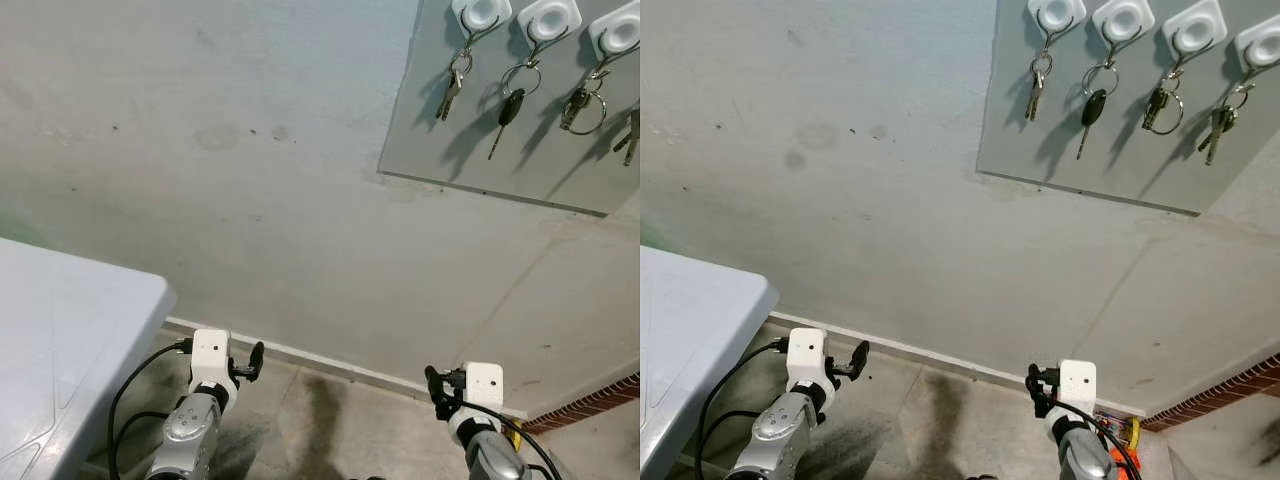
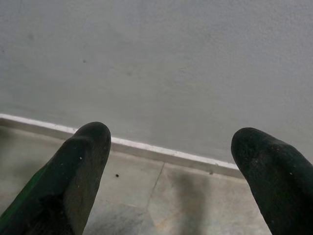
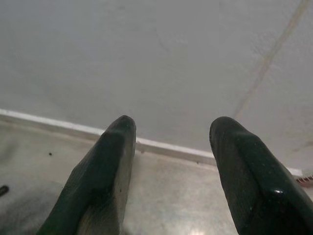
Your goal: Hang keys on a hook
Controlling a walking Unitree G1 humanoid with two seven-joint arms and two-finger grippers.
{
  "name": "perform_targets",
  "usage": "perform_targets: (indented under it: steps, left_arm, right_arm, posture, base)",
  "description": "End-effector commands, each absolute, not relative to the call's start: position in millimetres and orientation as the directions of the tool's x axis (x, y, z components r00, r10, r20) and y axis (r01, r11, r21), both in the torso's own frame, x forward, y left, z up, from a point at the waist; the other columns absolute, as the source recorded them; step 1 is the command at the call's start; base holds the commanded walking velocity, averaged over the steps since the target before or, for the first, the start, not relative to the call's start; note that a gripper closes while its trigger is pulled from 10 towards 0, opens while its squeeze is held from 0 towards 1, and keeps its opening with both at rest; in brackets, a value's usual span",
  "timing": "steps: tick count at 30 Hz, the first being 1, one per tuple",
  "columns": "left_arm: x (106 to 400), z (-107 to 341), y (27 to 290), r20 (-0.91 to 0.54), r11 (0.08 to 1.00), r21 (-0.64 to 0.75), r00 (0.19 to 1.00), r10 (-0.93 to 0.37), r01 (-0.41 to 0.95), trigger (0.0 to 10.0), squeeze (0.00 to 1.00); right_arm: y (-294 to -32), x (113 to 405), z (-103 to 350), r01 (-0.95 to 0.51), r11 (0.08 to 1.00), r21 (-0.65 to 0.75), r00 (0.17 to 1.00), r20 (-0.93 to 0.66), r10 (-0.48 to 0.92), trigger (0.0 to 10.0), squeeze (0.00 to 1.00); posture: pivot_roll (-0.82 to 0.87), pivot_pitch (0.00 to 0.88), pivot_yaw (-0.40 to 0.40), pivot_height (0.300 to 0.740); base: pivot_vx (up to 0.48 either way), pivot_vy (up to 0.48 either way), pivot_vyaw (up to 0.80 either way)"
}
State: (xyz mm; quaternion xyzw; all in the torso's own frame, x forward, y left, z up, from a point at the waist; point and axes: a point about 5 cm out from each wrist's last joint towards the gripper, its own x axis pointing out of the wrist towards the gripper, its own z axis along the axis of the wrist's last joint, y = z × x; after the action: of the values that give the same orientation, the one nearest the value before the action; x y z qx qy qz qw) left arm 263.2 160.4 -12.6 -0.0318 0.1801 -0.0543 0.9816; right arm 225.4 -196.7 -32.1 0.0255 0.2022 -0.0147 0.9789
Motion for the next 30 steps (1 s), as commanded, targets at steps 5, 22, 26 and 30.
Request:
perform_targets:
  steps: [5,22,26,30]
  left_arm:
    - [253.9,-19.4,164.8,-0.356,0.993,-0.078,0.928,-0.107,0.085,10.0,0.00]
    - [210.2,-61.3,172.5,-0.601,0.994,-0.058,0.793,-0.105,0.087,10.0,0.00]
    - [200.9,-68.7,175.2,-0.656,0.996,-0.030,0.750,-0.083,0.084,10.0,0.00]
    - [199.1,-70.3,169.7,-0.665,0.992,-0.028,0.739,-0.110,0.123,10.0,0.00]
  right_arm:
    - [-200.2,213.4,-41.0,0.042,0.999,0.018,0.903,-0.429,-0.030,10.0,0.00]
    - [-215.4,165.2,-79.7,-0.020,0.991,-0.129,0.701,-0.709,-0.078,10.0,0.00]
    - [-215.2,158.7,-84.3,0.000,0.993,-0.119,0.663,-0.743,-0.089,10.0,0.00]
    - [-212.2,154.2,-87.4,-0.008,0.993,-0.114,0.643,-0.762,-0.083,10.0,0.00]
  posture:
    - [0.01,0.142,-0.027,0.740]
    - [0.01,0.091,-0.009,0.740]
    - [0.01,0.067,0.000,0.740]
    - [0.01,0.053,0.000,0.740]
  base:
    - [0.000,0.000,0.00]
    - [0.000,0.000,0.00]
    - [0.000,0.000,0.00]
    - [0.000,0.000,0.00]
